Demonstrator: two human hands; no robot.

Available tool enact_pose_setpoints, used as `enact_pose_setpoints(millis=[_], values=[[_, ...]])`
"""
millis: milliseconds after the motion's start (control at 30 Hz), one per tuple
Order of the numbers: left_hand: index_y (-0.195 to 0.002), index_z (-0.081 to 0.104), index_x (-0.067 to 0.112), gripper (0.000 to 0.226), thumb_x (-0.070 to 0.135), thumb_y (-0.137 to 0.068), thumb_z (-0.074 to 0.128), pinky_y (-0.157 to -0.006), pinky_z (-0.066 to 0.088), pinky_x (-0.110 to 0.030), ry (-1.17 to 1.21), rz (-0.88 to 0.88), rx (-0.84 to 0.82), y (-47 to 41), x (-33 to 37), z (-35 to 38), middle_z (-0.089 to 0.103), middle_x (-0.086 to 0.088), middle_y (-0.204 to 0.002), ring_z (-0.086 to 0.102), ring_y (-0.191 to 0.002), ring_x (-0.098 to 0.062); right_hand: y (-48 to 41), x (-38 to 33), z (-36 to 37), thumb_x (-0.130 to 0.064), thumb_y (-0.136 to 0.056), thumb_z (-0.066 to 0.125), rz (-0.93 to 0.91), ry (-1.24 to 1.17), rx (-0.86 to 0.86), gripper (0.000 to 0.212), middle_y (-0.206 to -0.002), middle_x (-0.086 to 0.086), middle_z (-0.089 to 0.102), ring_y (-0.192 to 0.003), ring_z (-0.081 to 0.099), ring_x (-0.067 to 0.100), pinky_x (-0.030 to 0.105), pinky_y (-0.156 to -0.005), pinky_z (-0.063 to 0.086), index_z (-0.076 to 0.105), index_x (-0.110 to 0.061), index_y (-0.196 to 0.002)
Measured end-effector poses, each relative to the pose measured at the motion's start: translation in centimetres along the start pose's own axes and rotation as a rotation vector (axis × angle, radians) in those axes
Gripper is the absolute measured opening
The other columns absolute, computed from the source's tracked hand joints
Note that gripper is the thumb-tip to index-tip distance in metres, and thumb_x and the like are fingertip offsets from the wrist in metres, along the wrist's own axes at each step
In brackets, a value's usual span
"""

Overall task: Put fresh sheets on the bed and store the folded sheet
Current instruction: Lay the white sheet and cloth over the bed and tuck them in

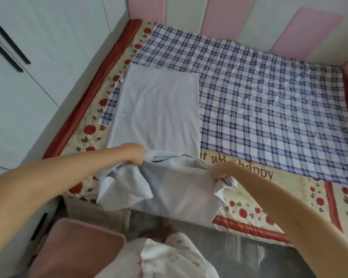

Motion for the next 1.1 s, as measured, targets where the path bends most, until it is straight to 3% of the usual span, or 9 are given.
enact_pose_setpoints(millis=[133, 267, 300, 400, 500, 600, 733, 933, 1100], values=[[-0.105, 0.059, 0.008, 0.024, 0.004, -0.083, 0.051, -0.07, 0.046, -0.032, 0.083, -0.114, 0.648, 1.7, -3.8, -24.6, 0.063, -0.01, -0.099, 0.062, -0.093, -0.029, 4.7, 7.5, -26.8, -0.024, -0.089, 0.051, -0.049, -0.626, 0.726, 0.025, -0.077, 0.003, 0.055, -0.067, 0.051, 0.019, 0.023, -0.053, 0.044, 0.047, -0.021, -0.065], [-0.104, 0.059, 0.011, 0.022, 0.004, -0.087, 0.047, -0.072, 0.044, -0.034, 0.243, -0.164, 1.422, 20.2, -6.2, -53.0, 0.063, -0.01, -0.094, 0.061, -0.094, -0.033, 23.8, 17.4, -51.9, -0.013, -0.083, 0.052, -0.338, -1.389, 1.402, 0.006, -0.084, 0.01, 0.058, -0.065, 0.057, 0.022, 0.039, -0.059, 0.048, 0.057, -0.012, -0.08], [-0.107, 0.059, 0.013, 0.023, 0.006, -0.089, 0.047, -0.073, 0.044, -0.034, 0.261, -0.171, 1.628, 27.9, -6.3, -59.5, 0.064, -0.011, -0.1, 0.061, -0.096, -0.034, 31.6, 19.2, -57.2, -0.017, -0.08, 0.051, -0.459, -1.506, 1.577, 0.017, -0.086, 0.007, 0.058, -0.071, 0.059, 0.022, 0.04, -0.063, 0.048, 0.061, -0.009, -0.092], [-0.108, 0.057, 0.012, 0.02, 0.009, -0.091, 0.047, -0.066, 0.039, -0.035, 0.214, -0.149, 2.107, 45.4, -4.0, -69.4, 0.064, -0.015, -0.102, 0.061, -0.093, -0.036, 50.5, 23.7, -64.1, -0.017, -0.08, 0.048, -0.81, -1.713, 1.928, 0.02, -0.077, 0.004, 0.058, -0.056, 0.059, 0.015, 0.029, -0.046, 0.043, 0.062, -0.015, -0.094], [-0.104, 0.056, 0.008, 0.019, 0.005, -0.088, 0.046, -0.065, 0.042, -0.039, 0.08, -0.133, 2.377, 54.9, -0.7, -72.4, 0.061, -0.018, -0.098, 0.06, -0.089, -0.037, 62.4, 26.5, -64.0, -0.01, -0.085, 0.05, -0.998, -1.669, 2.121, 0.017, -0.067, -0.001, 0.055, -0.033, 0.05, 0.001, 0.023, -0.033, 0.043, 0.061, -0.018, -0.094], [-0.102, 0.058, 0.008, 0.02, 0.004, -0.087, 0.045, -0.061, 0.039, -0.039, -0.023, -0.088, 2.456, 56.2, 1.5, -72.6, 0.06, -0.017, -0.095, 0.059, -0.088, -0.037, 64.5, 28.5, -63.4, -0.012, -0.081, 0.051, -1.023, -1.617, 2.187, 0.025, -0.078, 0.006, 0.062, -0.057, 0.061, 0.013, 0.036, -0.056, 0.053, 0.066, -0.015, -0.101], [-0.097, 0.06, 0.008, 0.017, 0.003, -0.086, 0.049, -0.058, 0.041, -0.038, -0.086, -0.005, 2.445, 53.6, 3.3, -72.3, 0.059, -0.016, -0.091, 0.059, -0.083, -0.036, 62.7, 29.9, -62.2, -0.008, -0.083, 0.05, -1.007, -1.586, 2.179, 0.024, -0.076, 0.007, 0.06, -0.055, 0.057, 0.007, 0.017, -0.036, 0.039, 0.067, -0.016, -0.098], [-0.098, 0.062, 0.008, 0.02, -0.001, -0.08, 0.059, -0.059, 0.049, -0.042, -0.127, 0.045, 2.234, 43.9, 4.3, -69.5, 0.06, -0.015, -0.086, 0.06, -0.079, -0.036, 54.9, 31.2, -59.4, -0.012, -0.079, 0.051, -0.813, -1.516, 2.089, 0.017, -0.078, 0.011, 0.065, -0.058, 0.06, 0.017, 0.036, -0.05, 0.052, 0.064, -0.018, -0.088], [-0.108, 0.062, 0.011, 0.03, -0.003, -0.082, 0.056, -0.061, 0.048, -0.04, -0.171, 0.056, 1.912, 33.3, 5.8, -62.6, 0.059, -0.014, -0.09, 0.059, -0.083, -0.035, 45.2, 29.5, -50.9, -0.01, -0.08, 0.054, -0.64, -1.411, 2.002, 0.015, -0.073, 0.004, 0.062, -0.057, 0.058, 0.001, 0.02, -0.04, 0.044, 0.061, -0.02, -0.089]])
Point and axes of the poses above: each hand's wrist, its own y-axis away from the middle knuckle, its own z-axis out of the palm, x = y × z, the point moved 10 cm from there along -y, towards the middle knuckle
